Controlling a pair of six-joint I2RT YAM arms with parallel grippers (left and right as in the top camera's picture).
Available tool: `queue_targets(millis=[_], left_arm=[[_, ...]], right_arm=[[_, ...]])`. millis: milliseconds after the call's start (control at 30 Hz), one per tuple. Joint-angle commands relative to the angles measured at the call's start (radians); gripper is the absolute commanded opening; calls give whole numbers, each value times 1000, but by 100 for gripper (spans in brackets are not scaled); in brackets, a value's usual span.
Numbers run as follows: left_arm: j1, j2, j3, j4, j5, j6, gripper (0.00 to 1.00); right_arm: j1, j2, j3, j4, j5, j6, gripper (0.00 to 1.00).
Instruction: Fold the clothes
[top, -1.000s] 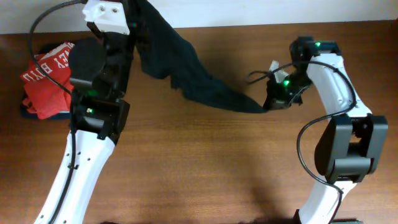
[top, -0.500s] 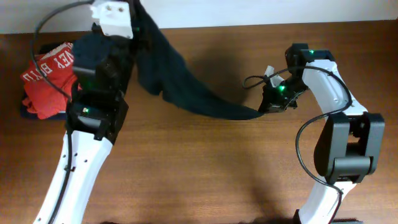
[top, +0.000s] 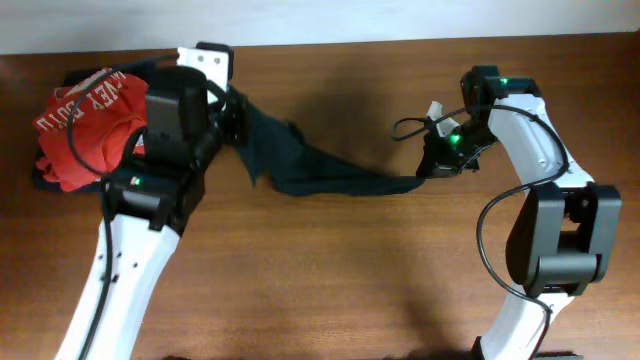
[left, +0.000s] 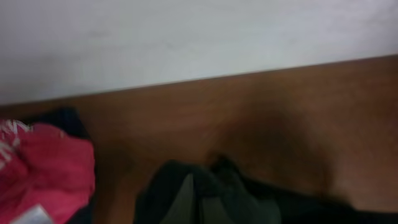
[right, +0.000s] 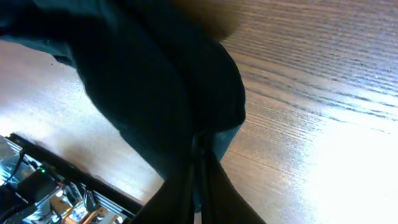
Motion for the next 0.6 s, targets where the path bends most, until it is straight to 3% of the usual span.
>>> queue_targets(millis=[0, 200, 433, 567], left_arm=[[-8, -87, 24, -54, -3, -74, 1], [-18, -138, 167, -246, 155, -99, 1], [-62, -129, 239, -315, 106, -98, 1], [-62, -13, 239, -306, 57, -98, 1]], right_arm=[[-20, -34, 16, 0, -12, -11, 4], [-38, -34, 16, 3, -12, -11, 4], [-39, -34, 16, 8, -13, -10, 4], [-38, -34, 16, 6, -17, -7, 4]])
